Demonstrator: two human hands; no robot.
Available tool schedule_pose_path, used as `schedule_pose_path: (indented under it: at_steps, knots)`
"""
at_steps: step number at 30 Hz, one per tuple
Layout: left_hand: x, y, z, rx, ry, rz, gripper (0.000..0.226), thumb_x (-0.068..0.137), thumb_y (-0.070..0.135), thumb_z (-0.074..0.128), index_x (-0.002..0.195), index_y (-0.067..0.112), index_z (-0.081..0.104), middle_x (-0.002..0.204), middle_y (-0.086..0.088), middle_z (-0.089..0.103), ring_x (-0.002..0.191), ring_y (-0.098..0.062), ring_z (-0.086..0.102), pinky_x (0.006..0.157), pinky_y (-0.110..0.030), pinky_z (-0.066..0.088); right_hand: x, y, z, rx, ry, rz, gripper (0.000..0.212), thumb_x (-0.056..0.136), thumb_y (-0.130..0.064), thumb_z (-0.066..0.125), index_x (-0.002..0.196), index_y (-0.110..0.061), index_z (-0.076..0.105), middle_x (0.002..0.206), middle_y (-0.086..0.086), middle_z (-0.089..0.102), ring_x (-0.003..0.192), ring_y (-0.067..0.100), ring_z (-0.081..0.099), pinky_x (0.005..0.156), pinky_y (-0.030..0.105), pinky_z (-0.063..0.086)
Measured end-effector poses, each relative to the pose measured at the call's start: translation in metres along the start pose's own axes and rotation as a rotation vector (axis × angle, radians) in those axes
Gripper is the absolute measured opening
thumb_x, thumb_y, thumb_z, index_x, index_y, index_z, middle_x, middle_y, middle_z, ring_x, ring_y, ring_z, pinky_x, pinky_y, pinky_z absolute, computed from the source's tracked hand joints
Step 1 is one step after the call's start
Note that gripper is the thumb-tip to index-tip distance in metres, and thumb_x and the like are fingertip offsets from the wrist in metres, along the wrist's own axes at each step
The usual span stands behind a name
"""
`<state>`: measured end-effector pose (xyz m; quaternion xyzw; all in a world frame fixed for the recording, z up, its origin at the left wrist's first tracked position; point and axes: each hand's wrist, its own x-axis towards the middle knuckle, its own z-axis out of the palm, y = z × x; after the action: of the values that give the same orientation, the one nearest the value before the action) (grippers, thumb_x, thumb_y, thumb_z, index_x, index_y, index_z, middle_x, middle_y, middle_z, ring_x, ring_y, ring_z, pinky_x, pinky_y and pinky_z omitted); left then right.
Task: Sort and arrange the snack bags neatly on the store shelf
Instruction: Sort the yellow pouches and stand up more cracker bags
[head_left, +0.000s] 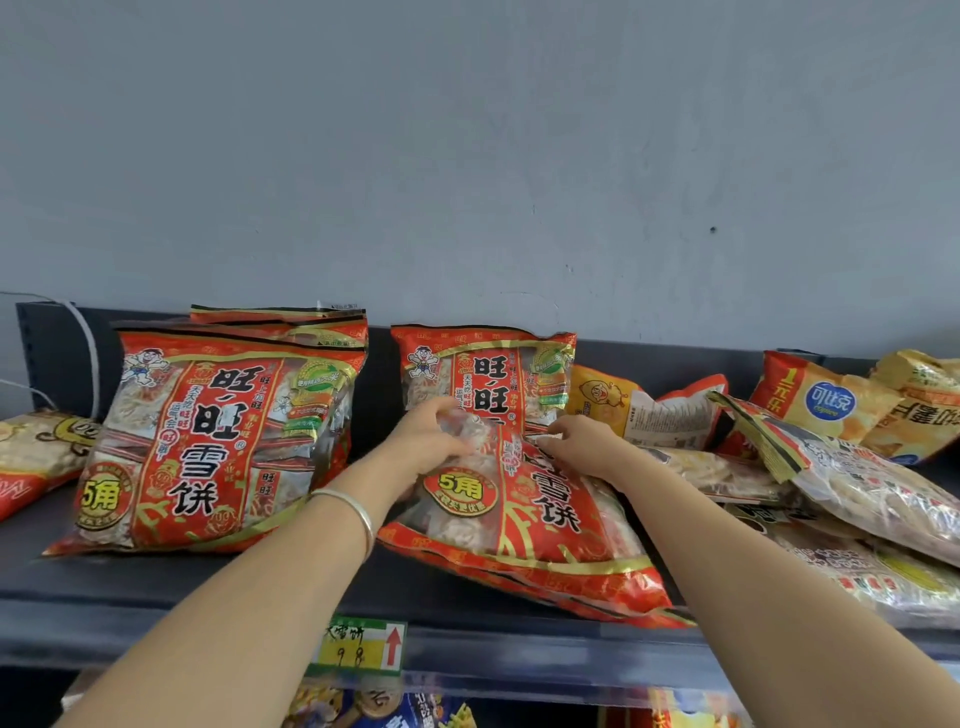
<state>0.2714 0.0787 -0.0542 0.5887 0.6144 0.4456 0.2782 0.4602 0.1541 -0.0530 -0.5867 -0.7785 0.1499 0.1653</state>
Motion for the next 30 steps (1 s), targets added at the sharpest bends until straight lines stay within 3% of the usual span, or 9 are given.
schedule_pose_path:
  at_steps: [5, 9, 12, 14, 16, 19, 23, 27, 30]
  knots:
    - [-0.01, 0.0, -0.031, 0.025, 0.167, 0.167, 0.06, 0.084, -0.009, 0.056, 0.137, 0.018, 0.048, 0.143, -0.003, 0.045, 0.126, -0.027, 0.048, 0.096, -0.03, 0.042, 0.004, -0.007, 0.002, 0.1, -0.019, 0.1, 0.057, 0.1, -0.05, 0.034, 0.132, -0.004, 0.048, 0.129, 0.014, 0.058, 0.114, 0.029, 0.057, 0.087, 0.035, 0.044]
    - [-0.015, 0.004, -0.044, -0.066, 0.252, 0.277, 0.05, 0.089, -0.006, 0.05, 0.128, 0.025, 0.057, 0.134, -0.001, 0.053, 0.096, -0.034, 0.064, 0.068, -0.033, 0.057, 0.0, -0.02, 0.001, 0.2, -0.054, 0.153, 0.059, 0.102, -0.048, 0.027, 0.141, -0.006, 0.038, 0.137, 0.015, 0.05, 0.121, 0.031, 0.051, 0.093, 0.04, 0.043]
    - [-0.019, 0.013, -0.044, -0.101, 0.274, 0.384, 0.04, 0.094, 0.006, 0.052, 0.124, 0.031, 0.059, 0.129, 0.006, 0.056, 0.097, -0.031, 0.063, 0.081, -0.045, 0.053, 0.0, -0.023, 0.003, 0.521, -0.169, 0.27, 0.062, 0.098, -0.059, 0.028, 0.128, -0.008, 0.045, 0.104, 0.01, 0.062, 0.086, 0.026, 0.059, 0.074, 0.035, 0.045]
    - [-0.02, 0.018, -0.043, -0.074, 0.283, 0.424, 0.038, 0.095, 0.009, 0.052, 0.128, 0.026, 0.057, 0.125, 0.014, 0.053, 0.109, -0.035, 0.056, 0.093, -0.048, 0.047, 0.001, -0.022, 0.005, 0.623, -0.228, 0.354, 0.066, 0.091, -0.07, 0.032, 0.122, -0.012, 0.043, 0.101, 0.011, 0.061, 0.089, 0.028, 0.058, 0.08, 0.041, 0.046]
    - [-0.015, 0.02, -0.043, -0.001, 0.276, 0.445, 0.042, 0.095, 0.009, 0.05, 0.134, 0.026, 0.051, 0.13, 0.014, 0.049, 0.124, -0.023, 0.05, 0.103, -0.041, 0.042, 0.004, -0.017, 0.005, 0.687, -0.23, 0.367, 0.066, 0.088, -0.07, 0.04, 0.121, -0.013, 0.045, 0.104, 0.012, 0.063, 0.095, 0.03, 0.06, 0.087, 0.043, 0.046]
    - [-0.007, 0.02, -0.05, 0.047, 0.265, 0.44, 0.044, 0.096, 0.007, 0.048, 0.135, 0.026, 0.049, 0.139, 0.005, 0.046, 0.128, -0.009, 0.04, 0.107, -0.028, 0.033, 0.008, -0.016, -0.002, 0.806, -0.11, 0.3, 0.048, 0.092, -0.051, 0.054, 0.116, -0.01, 0.049, 0.096, 0.01, 0.068, 0.084, 0.025, 0.066, 0.077, 0.037, 0.052]
    - [-0.004, 0.016, -0.057, 0.093, 0.226, 0.382, 0.045, 0.094, 0.026, 0.056, 0.138, 0.026, 0.045, 0.14, -0.001, 0.039, 0.128, -0.009, 0.035, 0.106, -0.026, 0.025, 0.017, -0.013, -0.013, 0.931, 0.202, 0.23, 0.068, 0.075, -0.054, 0.072, 0.122, -0.014, 0.046, 0.102, 0.01, 0.069, 0.084, 0.027, 0.071, 0.081, 0.047, 0.057]
    - [0.002, 0.012, -0.048, 0.065, 0.208, 0.268, 0.075, 0.086, 0.027, 0.067, 0.149, 0.026, 0.024, 0.153, 0.0, 0.014, 0.138, -0.017, 0.023, 0.112, -0.037, 0.022, 0.014, -0.016, -0.025, 0.964, 0.567, 0.05, 0.045, 0.09, -0.034, 0.062, 0.129, -0.016, 0.049, 0.11, 0.004, 0.062, 0.081, 0.014, 0.063, 0.065, 0.026, 0.051]
    - [0.014, 0.006, -0.034, 0.031, 0.219, 0.167, 0.089, 0.087, 0.015, 0.066, 0.152, 0.029, 0.007, 0.158, 0.001, -0.011, 0.143, -0.013, 0.007, 0.115, -0.038, 0.015, 0.016, -0.023, -0.031, 0.918, 0.67, -0.05, 0.04, 0.097, -0.025, 0.053, 0.136, -0.02, 0.045, 0.126, 0.003, 0.057, 0.101, 0.022, 0.062, 0.081, 0.033, 0.053]
